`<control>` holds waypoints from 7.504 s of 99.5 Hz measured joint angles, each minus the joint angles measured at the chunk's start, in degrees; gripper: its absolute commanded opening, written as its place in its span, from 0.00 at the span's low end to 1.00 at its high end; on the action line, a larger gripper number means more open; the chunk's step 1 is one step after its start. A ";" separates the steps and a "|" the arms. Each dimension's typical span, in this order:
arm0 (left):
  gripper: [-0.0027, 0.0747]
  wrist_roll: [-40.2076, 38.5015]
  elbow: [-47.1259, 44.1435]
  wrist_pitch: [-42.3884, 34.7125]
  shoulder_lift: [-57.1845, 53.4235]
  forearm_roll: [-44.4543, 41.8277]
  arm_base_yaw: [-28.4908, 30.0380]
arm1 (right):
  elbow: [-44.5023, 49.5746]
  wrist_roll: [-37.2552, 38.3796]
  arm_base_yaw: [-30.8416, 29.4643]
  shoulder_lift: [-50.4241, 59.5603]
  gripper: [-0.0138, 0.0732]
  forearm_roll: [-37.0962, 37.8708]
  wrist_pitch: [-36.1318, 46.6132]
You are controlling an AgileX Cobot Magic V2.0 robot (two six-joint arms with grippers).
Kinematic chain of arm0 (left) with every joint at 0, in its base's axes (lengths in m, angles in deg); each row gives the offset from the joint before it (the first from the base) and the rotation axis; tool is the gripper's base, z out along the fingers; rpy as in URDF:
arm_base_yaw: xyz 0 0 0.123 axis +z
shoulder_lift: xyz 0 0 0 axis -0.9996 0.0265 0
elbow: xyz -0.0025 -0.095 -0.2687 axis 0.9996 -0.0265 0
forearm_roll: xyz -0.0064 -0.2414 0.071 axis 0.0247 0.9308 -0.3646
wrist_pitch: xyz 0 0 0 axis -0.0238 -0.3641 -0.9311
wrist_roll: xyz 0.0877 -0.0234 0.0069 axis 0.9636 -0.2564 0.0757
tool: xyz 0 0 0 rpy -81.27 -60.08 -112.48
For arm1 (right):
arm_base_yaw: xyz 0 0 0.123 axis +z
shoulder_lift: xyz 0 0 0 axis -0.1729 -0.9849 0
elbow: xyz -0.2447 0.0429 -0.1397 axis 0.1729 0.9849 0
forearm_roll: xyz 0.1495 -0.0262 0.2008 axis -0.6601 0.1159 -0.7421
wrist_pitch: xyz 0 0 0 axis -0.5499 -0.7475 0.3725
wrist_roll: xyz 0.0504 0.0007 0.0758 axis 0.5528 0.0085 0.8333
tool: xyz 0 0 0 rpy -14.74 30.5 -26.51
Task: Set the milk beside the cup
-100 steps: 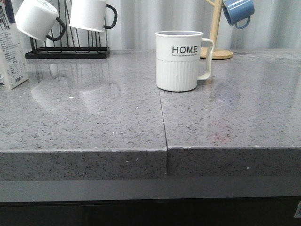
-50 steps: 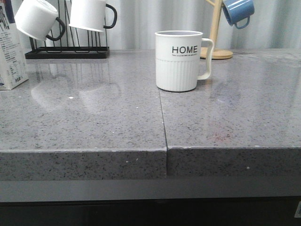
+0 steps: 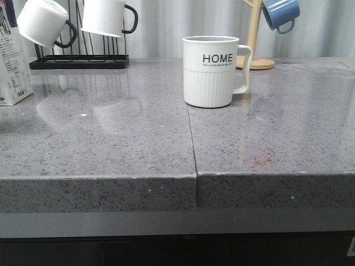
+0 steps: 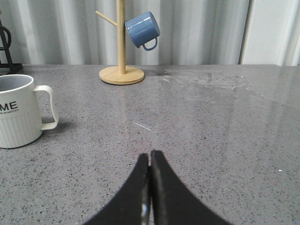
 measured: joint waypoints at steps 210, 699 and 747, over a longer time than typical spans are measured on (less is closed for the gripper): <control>0.19 22.51 22.06 -7.61 17.96 26.06 -23.55 | 0.02 0.00 0.00 0.00 0.02 0.04 0.00; 0.01 -4.62 -21.40 20.88 -58.49 -8.19 4.63 | 0.02 0.00 0.00 0.00 0.02 0.04 0.00; 0.01 -4.62 -34.76 21.41 -67.62 -6.25 6.52 | 0.02 0.00 0.00 0.00 0.02 0.04 0.00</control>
